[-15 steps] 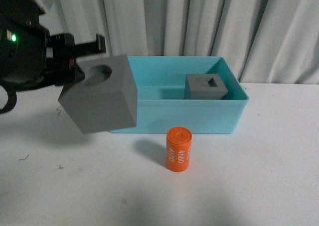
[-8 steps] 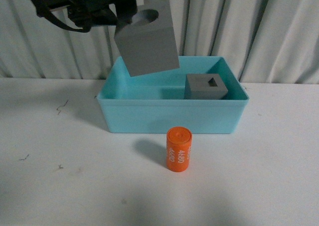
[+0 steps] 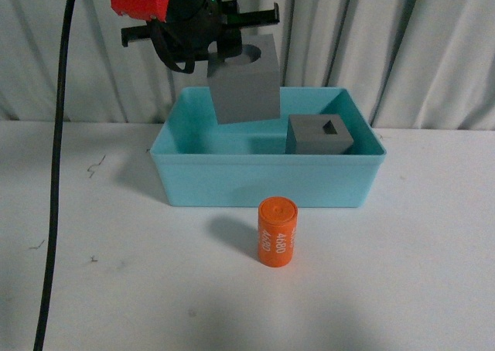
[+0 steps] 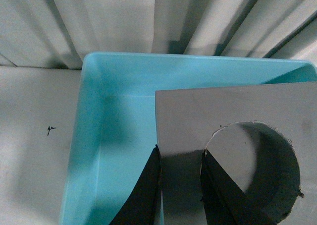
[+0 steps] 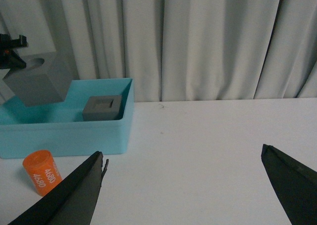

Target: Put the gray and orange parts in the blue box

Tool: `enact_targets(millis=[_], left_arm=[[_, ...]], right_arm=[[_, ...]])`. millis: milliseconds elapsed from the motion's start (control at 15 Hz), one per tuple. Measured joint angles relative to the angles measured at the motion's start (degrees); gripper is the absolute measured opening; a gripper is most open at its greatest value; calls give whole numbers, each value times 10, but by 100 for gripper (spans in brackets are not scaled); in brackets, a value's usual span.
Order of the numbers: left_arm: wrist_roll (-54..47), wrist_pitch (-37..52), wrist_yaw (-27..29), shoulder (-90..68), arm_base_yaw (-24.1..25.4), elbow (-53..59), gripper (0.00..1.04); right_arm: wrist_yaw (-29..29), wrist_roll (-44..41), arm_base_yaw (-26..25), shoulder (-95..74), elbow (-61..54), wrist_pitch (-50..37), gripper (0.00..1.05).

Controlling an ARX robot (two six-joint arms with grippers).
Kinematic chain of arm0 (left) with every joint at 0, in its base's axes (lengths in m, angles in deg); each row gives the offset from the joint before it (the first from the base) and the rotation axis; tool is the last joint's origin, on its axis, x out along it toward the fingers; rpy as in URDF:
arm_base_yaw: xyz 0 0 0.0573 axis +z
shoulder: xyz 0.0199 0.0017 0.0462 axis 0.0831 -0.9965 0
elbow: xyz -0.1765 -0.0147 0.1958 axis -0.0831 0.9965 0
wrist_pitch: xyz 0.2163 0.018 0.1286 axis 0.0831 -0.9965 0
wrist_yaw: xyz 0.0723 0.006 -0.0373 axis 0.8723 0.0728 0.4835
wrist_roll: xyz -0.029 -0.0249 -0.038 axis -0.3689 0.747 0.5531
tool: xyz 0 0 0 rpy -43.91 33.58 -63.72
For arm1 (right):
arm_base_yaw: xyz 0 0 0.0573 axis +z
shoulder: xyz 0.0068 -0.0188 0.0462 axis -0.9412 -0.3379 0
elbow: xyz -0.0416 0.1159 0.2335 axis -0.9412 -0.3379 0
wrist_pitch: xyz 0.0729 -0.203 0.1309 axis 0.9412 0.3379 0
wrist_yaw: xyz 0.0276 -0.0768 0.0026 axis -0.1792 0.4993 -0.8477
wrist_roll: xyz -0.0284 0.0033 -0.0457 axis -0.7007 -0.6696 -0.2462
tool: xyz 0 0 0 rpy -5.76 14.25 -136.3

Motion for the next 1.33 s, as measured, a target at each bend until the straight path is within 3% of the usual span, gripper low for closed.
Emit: enact_targets(millis=[600,1267,1333], left_arm=[[-86,70,17,-40,41,41,16],[-111,95,9,-46,40,60,16],[-111,94,7,-46,40,61,24]], right_arm=[[0,0,0,0,0,0,98],[0,0,0,0,0,0,98],[0,0,0,0,0,0,98]])
